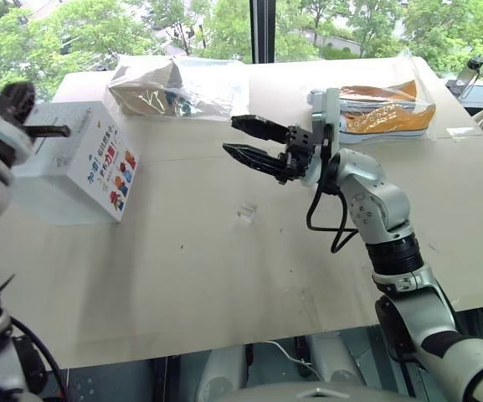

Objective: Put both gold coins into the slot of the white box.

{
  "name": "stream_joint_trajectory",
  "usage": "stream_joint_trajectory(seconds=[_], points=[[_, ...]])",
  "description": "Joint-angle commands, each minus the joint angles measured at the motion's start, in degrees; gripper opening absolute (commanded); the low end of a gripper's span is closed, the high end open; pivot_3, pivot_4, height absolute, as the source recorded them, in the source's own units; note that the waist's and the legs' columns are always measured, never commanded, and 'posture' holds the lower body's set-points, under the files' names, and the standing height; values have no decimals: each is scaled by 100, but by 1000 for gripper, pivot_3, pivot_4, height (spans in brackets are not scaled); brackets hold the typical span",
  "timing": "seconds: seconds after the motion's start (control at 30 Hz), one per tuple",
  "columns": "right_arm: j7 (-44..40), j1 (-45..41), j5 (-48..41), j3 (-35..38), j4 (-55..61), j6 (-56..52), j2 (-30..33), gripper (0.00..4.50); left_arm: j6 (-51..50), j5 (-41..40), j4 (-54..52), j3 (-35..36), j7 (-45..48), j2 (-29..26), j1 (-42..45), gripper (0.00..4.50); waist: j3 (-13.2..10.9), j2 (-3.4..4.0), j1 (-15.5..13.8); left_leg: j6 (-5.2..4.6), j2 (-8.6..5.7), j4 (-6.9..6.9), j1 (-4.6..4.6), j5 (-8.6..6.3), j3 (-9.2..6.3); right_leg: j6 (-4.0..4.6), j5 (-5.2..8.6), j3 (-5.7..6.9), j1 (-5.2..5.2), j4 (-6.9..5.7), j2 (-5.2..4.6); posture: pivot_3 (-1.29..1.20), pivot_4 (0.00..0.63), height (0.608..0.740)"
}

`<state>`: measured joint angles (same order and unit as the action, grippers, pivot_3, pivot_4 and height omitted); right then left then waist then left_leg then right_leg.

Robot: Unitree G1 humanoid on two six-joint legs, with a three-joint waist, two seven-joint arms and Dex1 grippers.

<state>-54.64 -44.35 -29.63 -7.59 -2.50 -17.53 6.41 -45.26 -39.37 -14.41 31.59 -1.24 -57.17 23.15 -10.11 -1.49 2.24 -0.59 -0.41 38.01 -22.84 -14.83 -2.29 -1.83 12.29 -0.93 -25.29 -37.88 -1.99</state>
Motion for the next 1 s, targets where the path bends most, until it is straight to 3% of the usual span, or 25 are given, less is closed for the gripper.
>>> stream_joint_trajectory(seconds=[0.03, 0.47, 1.0], points=[[-82, -100, -14, 12, 78, 163, -54, 2585, 76, 422, 107, 315, 309, -120, -263, 0, -1, 1, 2, 0, -1, -1, 1, 0, 2, 0, 0, -2, 0, 0, -2, 0, 150, 740], [-68, -72, 16, 13, 148, 144, -32, 2585, 972, 1034, 1797, -23, 1661, 589, -403, 0, 2, 3, -21, -1, -2, -9, 5, -1, -3, 1, -1, 3, 0, -4, -35, 0, 150, 740], [-18, -40, -10, -6, 205, 151, -30, 2585, 949, 1230, 2010, -299, 2222, 819, -50, 0, 7, 10, -151, -1, -11, -7, 19, 1, -12, 4, -3, 13, 11, -13, -40, 0, 150, 740]])
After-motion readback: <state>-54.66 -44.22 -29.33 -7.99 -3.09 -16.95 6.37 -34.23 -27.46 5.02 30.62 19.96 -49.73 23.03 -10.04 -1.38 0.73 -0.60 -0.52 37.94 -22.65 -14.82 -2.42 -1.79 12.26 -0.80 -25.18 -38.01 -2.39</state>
